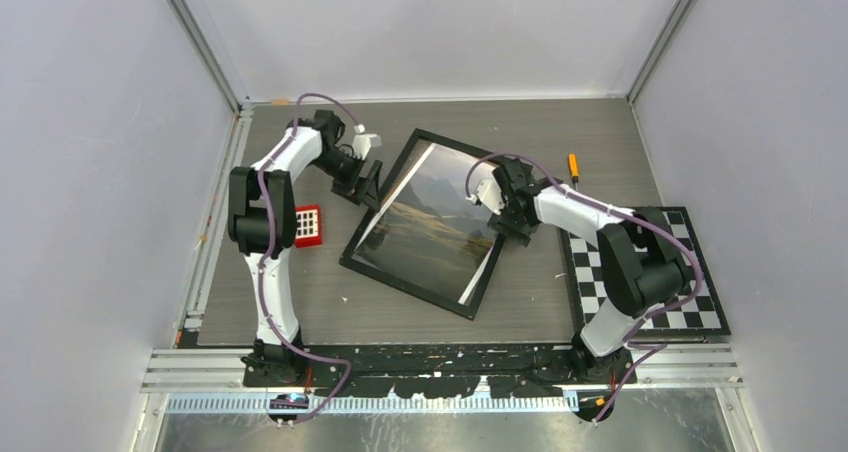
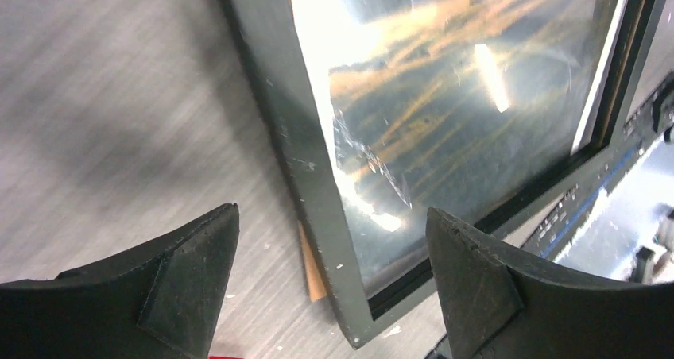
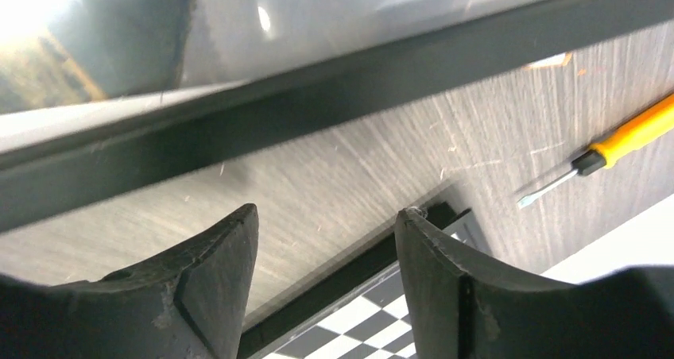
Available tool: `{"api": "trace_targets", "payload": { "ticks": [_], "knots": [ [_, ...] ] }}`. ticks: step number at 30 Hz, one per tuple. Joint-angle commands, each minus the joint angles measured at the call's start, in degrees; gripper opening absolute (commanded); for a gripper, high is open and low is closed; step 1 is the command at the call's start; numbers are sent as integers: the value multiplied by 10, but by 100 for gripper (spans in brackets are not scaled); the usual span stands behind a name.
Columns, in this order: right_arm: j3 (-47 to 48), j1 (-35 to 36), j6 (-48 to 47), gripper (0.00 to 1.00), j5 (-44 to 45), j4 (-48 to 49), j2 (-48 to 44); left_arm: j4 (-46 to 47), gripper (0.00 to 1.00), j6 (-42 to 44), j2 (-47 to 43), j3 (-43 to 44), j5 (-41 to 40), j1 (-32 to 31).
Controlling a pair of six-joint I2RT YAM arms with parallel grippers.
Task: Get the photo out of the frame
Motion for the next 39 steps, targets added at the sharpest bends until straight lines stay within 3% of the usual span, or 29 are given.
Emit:
{"api": "trace_targets", "payload": {
  "ticks": [1,8,13,16,28,39],
  "knots": [
    [26,-18,70,71,-63,-80,-62,37,89,-36,12,69,-1,8],
    [100,-75,236,93,-200,-173,-81,42,96,-61,74,157,-9,6],
    [162,-145,455,95,-311,-192,-29,52,99,-74,107,209,-12,1],
    [147,-184,545,96,-361,-149,-10,55,100,-77,129,239,-14,-3],
    [101,-213,677,98,-410,-7,74,54,100,-71,200,320,4,-25],
    [75,-217,676,97,-388,32,134,55,98,-76,271,409,36,-72]
  ]
}}
